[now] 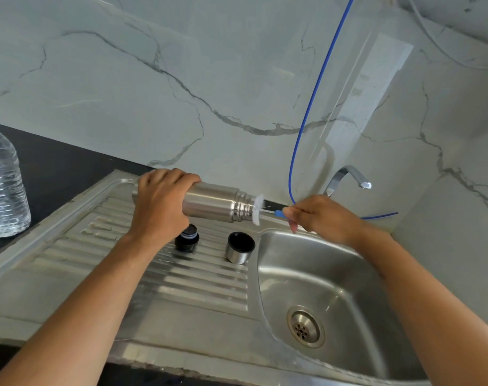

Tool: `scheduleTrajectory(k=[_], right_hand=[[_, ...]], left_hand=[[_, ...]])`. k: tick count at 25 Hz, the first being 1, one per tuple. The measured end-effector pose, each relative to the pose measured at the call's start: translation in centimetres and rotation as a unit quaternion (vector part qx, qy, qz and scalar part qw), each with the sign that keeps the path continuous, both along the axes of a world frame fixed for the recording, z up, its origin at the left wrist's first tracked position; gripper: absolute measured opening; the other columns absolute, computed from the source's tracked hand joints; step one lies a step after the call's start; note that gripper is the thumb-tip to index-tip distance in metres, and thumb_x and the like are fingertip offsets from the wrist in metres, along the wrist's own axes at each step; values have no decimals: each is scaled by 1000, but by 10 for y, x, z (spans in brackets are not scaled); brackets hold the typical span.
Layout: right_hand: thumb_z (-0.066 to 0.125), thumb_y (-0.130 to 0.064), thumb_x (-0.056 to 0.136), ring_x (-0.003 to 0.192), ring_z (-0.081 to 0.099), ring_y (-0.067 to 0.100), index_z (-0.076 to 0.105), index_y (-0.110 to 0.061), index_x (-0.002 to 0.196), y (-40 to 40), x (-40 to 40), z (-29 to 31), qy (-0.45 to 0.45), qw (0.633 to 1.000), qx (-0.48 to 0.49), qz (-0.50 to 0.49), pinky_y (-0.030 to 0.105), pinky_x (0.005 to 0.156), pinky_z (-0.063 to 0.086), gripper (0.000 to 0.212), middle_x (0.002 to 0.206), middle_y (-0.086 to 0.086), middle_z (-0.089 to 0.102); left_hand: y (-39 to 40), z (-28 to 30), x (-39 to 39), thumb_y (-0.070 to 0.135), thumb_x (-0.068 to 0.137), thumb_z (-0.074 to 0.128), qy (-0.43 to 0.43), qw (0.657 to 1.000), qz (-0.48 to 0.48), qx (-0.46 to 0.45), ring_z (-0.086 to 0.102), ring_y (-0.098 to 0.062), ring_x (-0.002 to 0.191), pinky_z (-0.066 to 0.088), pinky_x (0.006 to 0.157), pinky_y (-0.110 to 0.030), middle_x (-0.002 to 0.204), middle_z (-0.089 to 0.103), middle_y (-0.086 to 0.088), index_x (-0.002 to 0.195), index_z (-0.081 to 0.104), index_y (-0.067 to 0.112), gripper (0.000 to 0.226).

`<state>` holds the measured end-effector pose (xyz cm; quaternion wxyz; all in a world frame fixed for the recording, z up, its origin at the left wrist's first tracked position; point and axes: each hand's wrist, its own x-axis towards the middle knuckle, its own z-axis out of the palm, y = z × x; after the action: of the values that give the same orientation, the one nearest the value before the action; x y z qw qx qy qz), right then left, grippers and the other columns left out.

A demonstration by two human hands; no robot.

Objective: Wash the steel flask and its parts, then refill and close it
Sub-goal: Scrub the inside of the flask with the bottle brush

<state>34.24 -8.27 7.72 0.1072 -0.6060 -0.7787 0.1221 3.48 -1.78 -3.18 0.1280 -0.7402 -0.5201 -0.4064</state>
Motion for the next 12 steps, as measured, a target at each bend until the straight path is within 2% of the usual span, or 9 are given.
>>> scheduleTrajectory(k=[1,2,3,5,7,8,10,12], right_hand=[[49,-49,104,51,39,10,69,-13,74,0,5,4,54,997,-59,-15,22,56,35,51,55,-5,43],[49,-50,104,51,40,10,70,-14,74,2,8,5,56,996,-70,-18,22,58,36,52,57,-4,44],[47,-52,104,54,44,11,69,-18,75,3,8,4,13,999,-39,-12,24,61,39,50,59,-4,47],[43,-57,103,68,57,14,65,-27,86,12,2,0,-148,987,70,-3,32,68,42,42,70,-7,58],[37,-60,104,81,63,25,60,-24,99,21,-13,-5,-291,939,184,1,36,68,42,43,84,-2,65],[34,-59,104,80,63,28,58,-21,99,25,-16,-7,-309,924,225,15,37,66,41,45,85,0,66],[34,-55,106,70,55,26,52,-23,86,31,-11,0,-287,926,237,54,37,63,37,41,73,-2,59],[42,-52,105,65,51,23,46,-26,72,39,20,16,-195,967,152,56,40,64,40,42,61,0,53]], left_hand=[[0,1,-3,-7,53,83,-3,1000,18,7,55,-27,109,37,98,-45,113,67,3,123,66,23,77],[0,1,-5,-7,53,83,-3,999,35,5,55,-27,109,37,97,-45,113,66,2,122,66,22,77],[0,-1,-6,-5,52,84,-2,999,51,-3,55,-27,109,37,97,-45,113,66,2,122,66,23,78],[0,-3,-6,-2,51,86,-12,997,69,-24,55,-28,109,37,99,-46,115,66,0,124,65,23,80],[2,-5,-6,-2,52,86,-32,995,84,-41,56,-28,107,38,98,-47,114,67,0,125,65,22,79],[3,-6,-6,-2,52,86,-36,994,87,-46,56,-28,106,39,97,-48,113,67,0,124,65,23,79],[5,-5,-9,-1,53,86,-33,995,85,-49,57,-27,105,40,96,-47,112,67,1,124,65,24,78],[8,-6,-15,-1,53,86,-34,994,97,-48,57,-28,104,40,94,-47,111,67,2,123,65,26,78]])
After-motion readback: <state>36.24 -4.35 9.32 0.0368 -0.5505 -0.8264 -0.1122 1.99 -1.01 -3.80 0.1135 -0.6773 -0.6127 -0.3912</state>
